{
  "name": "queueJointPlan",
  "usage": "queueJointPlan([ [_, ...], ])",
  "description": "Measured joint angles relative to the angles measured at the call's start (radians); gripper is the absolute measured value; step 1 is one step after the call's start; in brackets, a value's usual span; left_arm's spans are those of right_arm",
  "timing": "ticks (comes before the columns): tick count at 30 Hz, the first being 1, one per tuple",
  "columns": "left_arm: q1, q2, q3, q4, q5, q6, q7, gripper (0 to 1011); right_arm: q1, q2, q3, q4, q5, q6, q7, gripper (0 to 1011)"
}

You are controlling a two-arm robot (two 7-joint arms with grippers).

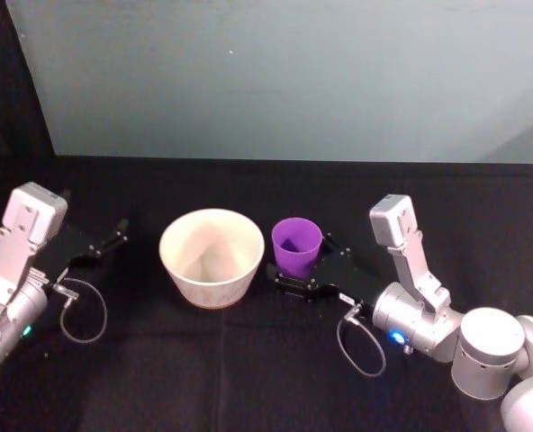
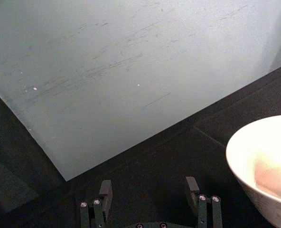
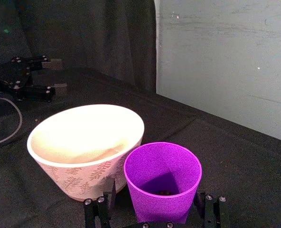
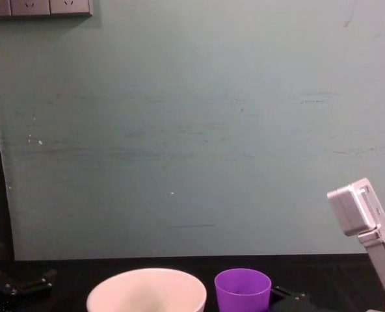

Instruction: Pick up the cup and pour the mung beans from the cup into the bowl.

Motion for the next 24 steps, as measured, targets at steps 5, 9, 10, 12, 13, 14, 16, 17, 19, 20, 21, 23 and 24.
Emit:
queueJointPlan([
  [5, 0.000, 0.000, 0.000, 0.000, 0.000, 0.000, 0.000, 1011, 0.001, -0.009, 0.010, 0.010, -0.010, 0.001, 0.002, 1002],
  [9, 0.000, 0.000, 0.000, 0.000, 0.000, 0.000, 0.000, 1011, -0.001, -0.013, 0.017, 0.010, -0.021, 0.009, 0.001, 931],
  [10, 0.000, 0.000, 0.000, 0.000, 0.000, 0.000, 0.000, 1011, -0.002, -0.013, 0.019, 0.008, -0.024, 0.010, 0.001, 909],
  [12, 0.000, 0.000, 0.000, 0.000, 0.000, 0.000, 0.000, 1011, -0.009, -0.013, 0.025, -0.007, -0.028, 0.014, 0.001, 854],
  [13, 0.000, 0.000, 0.000, 0.000, 0.000, 0.000, 0.000, 1011, -0.012, -0.012, 0.027, -0.014, -0.029, 0.015, 0.000, 840],
  [14, 0.000, 0.000, 0.000, 0.000, 0.000, 0.000, 0.000, 1011, -0.019, -0.008, 0.033, -0.031, -0.031, 0.019, -0.003, 790],
  [16, 0.000, 0.000, 0.000, 0.000, 0.000, 0.000, 0.000, 1011, -0.027, -0.003, 0.039, -0.053, -0.032, 0.021, -0.006, 760],
  [17, 0.000, 0.000, 0.000, 0.000, 0.000, 0.000, 0.000, 1011, -0.031, 0.000, 0.042, -0.063, -0.032, 0.023, -0.007, 743],
  [19, 0.000, 0.000, 0.000, 0.000, 0.000, 0.000, 0.000, 1011, -0.049, 0.014, 0.055, -0.116, -0.032, 0.032, -0.017, 737],
  [20, 0.000, 0.000, 0.000, 0.000, 0.000, 0.000, 0.000, 1011, -0.049, 0.014, 0.055, -0.116, -0.032, 0.032, -0.017, 735],
  [21, 0.000, 0.000, 0.000, 0.000, 0.000, 0.000, 0.000, 1011, -0.053, 0.017, 0.059, -0.129, -0.032, 0.035, -0.020, 733],
  [23, 0.000, 0.000, 0.000, 0.000, 0.000, 0.000, 0.000, 1012, -0.064, 0.027, 0.068, -0.164, -0.033, 0.044, -0.028, 726],
  [24, 0.000, 0.000, 0.000, 0.000, 0.000, 0.000, 0.000, 1011, -0.072, 0.033, 0.075, -0.190, -0.032, 0.054, -0.032, 726],
])
